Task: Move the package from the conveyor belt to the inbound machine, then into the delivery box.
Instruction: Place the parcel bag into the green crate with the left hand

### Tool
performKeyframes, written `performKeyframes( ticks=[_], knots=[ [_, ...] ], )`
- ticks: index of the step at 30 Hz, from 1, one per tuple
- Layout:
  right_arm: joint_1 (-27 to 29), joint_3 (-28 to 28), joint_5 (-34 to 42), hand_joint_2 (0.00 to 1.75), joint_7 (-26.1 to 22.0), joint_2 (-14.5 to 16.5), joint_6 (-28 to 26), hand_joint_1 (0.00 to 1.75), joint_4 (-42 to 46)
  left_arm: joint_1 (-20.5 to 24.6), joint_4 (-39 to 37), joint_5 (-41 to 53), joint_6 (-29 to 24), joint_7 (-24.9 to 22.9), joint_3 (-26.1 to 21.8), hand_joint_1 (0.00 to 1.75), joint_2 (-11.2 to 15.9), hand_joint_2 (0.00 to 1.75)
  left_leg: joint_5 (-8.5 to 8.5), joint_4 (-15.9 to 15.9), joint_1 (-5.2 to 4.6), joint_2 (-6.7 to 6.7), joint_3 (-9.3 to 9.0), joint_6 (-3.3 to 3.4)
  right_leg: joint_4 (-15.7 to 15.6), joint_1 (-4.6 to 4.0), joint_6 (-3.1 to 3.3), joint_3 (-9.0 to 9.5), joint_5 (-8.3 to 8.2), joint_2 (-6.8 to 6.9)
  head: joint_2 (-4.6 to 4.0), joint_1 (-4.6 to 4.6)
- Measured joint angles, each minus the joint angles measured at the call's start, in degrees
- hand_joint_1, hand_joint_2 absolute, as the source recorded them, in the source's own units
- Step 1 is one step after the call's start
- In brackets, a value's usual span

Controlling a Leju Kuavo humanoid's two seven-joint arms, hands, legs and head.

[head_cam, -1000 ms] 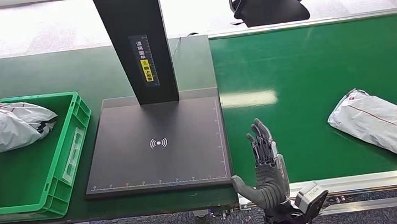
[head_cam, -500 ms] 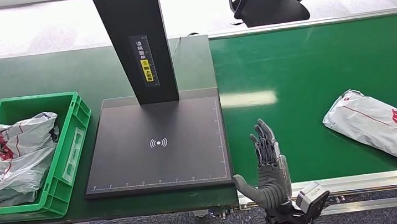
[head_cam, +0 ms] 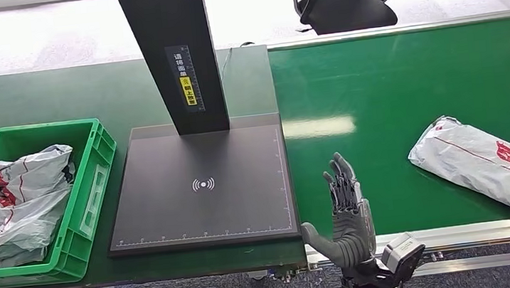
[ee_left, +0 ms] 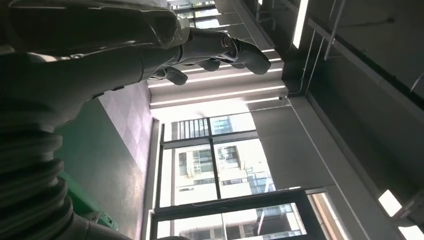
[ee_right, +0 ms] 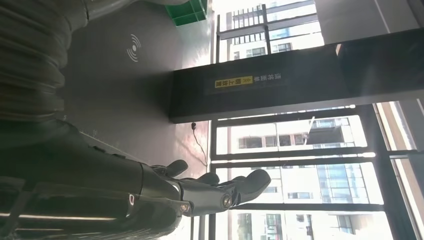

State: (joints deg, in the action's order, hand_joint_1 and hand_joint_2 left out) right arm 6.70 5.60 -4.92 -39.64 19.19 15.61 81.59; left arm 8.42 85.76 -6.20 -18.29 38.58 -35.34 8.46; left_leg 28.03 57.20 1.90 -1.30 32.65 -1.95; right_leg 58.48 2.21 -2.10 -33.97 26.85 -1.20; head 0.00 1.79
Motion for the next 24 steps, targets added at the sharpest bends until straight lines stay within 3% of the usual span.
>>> performKeyframes(
  ticks=[3,6,8,11,13,17,24],
  knots=[
    [0.0,0.0,0.1,1.75,0.1,0.0,-0.5,0.0,0.0,-5.7,13.1,-0.8,6.8,0.0,-2.1,0.0,-9.0,1.75,0.09,0.0,-0.07,0.02,-0.03,0.11,-0.1,0.07,-0.06,-0.03,0.04,0.02,0.0,0.01],
    [0.0,0.1,-0.1,1.75,0.3,0.0,-1.0,0.0,0.0,-10.4,19.8,8.6,8.3,0.0,3.4,0.0,-15.6,1.75,0.17,0.1,-0.2,0.07,-0.18,0.25,-0.2,0.2,-0.14,-0.06,0.08,0.1,0.0,-0.02],
    [0.0,0.3,-1.4,1.75,0.8,0.0,-2.2,0.0,0.0,-11.4,17.2,15.9,7.3,-0.5,12.6,0.0,-16.9,1.75,0.16,0.0,-0.22,0.27,-0.19,0.29,-0.2,0.22,-0.16,0.15,0.09,0.27,0.0,-0.07],
    [0.0,1.0,-3.9,1.75,2.4,0.1,-5.1,0.0,-0.2,-10.9,8.2,19.6,10.8,-1.5,28.2,0.0,-18.7,1.75,0.11,0.0,-0.22,0.47,-0.23,0.33,-0.2,0.22,-0.18,0.5,0.03,0.44,0.0,-0.07],
    [0.1,1.5,-4.8,1.75,3.1,0.2,-6.4,0.0,-0.5,-10.4,2.0,19.7,11.9,-1.5,34.5,0.0,-20.0,1.75,0.09,0.0,-0.22,0.41,-0.28,0.34,-0.2,0.22,-0.19,0.53,-0.01,0.43,0.0,-0.05],
    [0.8,2.4,-5.2,1.75,3.5,0.2,-7.7,0.0,-0.7,-9.5,-6.7,21.7,8.8,-1.5,39.7,0.0,-21.5,1.75,0.07,0.0,-0.2,0.42,-0.27,0.37,-0.2,0.2,-0.2,0.46,-0.02,0.43,0.0,-0.08],
    [-0.6,4.4,-3.3,1.75,2.1,-0.3,-8.8,0.0,-5.1,-3.7,-11.9,20.4,5.4,-1.4,40.3,0.0,-22.0,1.75,0.04,0.0,-0.14,0.41,-0.23,0.34,-0.2,0.14,-0.19,0.43,-0.01,0.42,0.0,-0.1]
  ],
)
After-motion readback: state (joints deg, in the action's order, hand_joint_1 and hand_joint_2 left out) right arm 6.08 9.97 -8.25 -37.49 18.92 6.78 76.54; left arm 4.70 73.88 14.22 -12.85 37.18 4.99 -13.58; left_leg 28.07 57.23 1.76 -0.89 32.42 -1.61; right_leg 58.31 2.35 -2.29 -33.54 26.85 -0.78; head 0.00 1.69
